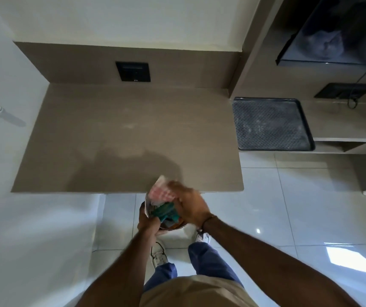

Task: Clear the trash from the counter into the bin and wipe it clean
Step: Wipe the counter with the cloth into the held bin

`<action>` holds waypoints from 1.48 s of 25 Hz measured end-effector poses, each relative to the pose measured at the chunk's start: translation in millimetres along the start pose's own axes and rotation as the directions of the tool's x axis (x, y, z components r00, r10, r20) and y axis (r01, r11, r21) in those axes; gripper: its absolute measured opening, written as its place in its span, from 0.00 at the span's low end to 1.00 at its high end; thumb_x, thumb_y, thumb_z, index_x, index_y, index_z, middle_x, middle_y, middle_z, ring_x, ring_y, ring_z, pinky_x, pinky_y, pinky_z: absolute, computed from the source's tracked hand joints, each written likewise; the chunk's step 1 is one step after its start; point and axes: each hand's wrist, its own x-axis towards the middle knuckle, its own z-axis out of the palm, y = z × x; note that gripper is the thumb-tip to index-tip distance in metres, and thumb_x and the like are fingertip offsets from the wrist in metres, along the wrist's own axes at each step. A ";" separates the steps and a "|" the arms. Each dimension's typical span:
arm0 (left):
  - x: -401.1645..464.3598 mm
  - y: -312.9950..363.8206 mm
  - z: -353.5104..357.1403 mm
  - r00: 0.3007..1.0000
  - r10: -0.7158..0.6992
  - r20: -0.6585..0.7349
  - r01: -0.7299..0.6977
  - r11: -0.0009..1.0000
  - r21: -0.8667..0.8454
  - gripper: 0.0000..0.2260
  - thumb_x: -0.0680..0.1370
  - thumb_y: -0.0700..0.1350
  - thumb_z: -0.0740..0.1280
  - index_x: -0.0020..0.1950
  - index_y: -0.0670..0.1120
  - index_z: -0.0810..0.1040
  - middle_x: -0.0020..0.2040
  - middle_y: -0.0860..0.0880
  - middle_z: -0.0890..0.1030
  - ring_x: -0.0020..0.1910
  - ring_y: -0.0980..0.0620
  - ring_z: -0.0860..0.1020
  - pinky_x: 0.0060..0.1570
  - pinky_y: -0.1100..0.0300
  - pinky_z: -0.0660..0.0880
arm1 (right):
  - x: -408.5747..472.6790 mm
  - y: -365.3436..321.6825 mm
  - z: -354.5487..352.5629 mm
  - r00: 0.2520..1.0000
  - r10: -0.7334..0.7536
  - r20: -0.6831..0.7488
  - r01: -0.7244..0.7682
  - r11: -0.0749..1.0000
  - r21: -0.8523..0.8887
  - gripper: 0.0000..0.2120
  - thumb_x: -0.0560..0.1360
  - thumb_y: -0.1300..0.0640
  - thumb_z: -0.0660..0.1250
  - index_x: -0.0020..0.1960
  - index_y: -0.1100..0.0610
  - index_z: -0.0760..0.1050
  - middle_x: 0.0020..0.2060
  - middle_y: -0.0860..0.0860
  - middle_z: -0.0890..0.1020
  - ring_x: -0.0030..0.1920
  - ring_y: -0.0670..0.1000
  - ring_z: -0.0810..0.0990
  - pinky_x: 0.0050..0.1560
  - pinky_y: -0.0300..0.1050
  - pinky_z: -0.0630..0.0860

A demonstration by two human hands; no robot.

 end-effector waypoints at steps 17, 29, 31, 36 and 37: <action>-12.6 -1.7 -21.5 0.992 0.090 0.091 -0.098 0.991 0.087 0.24 0.81 0.36 0.62 0.73 0.58 0.67 0.72 0.39 0.72 0.60 0.32 0.81 0.35 0.39 0.85 | -9.7 12.4 -21.6 0.925 0.210 -0.317 -0.199 0.978 0.068 0.20 0.77 0.64 0.62 0.68 0.56 0.77 0.64 0.56 0.82 0.53 0.54 0.86 0.56 0.54 0.84; -29.3 -12.5 15.5 0.997 0.069 0.031 -0.068 0.997 -0.029 0.30 0.79 0.34 0.65 0.76 0.57 0.64 0.73 0.36 0.72 0.57 0.30 0.82 0.42 0.33 0.84 | -28.2 28.2 -13.4 0.983 0.098 -0.152 -0.085 0.993 0.087 0.19 0.75 0.64 0.61 0.63 0.54 0.80 0.63 0.54 0.83 0.59 0.55 0.84 0.60 0.54 0.82; -30.6 -13.7 20.2 0.998 0.065 0.019 -0.064 0.997 -0.040 0.30 0.79 0.35 0.68 0.76 0.56 0.64 0.73 0.37 0.72 0.56 0.30 0.82 0.42 0.33 0.84 | -11.8 25.9 -26.1 0.960 0.114 -0.257 -0.071 0.983 0.170 0.19 0.76 0.63 0.61 0.64 0.56 0.79 0.60 0.55 0.85 0.56 0.55 0.85 0.55 0.54 0.84; -33.0 -22.5 24.6 0.998 0.063 -0.003 -0.063 0.993 -0.101 0.31 0.75 0.42 0.75 0.73 0.58 0.66 0.72 0.38 0.73 0.59 0.31 0.81 0.40 0.34 0.84 | 36.1 42.2 -53.6 0.945 0.314 -0.096 -0.319 0.947 -0.045 0.36 0.77 0.53 0.63 0.81 0.56 0.53 0.79 0.60 0.62 0.78 0.64 0.61 0.76 0.68 0.59; -34.1 -23.1 23.5 0.999 0.051 -0.012 -0.052 0.994 -0.101 0.31 0.76 0.41 0.75 0.74 0.58 0.66 0.72 0.38 0.73 0.58 0.30 0.81 0.41 0.33 0.84 | 38.5 45.9 -53.6 0.937 0.345 -0.045 -0.348 0.927 -0.138 0.40 0.77 0.48 0.64 0.82 0.54 0.48 0.80 0.59 0.58 0.80 0.64 0.55 0.77 0.70 0.51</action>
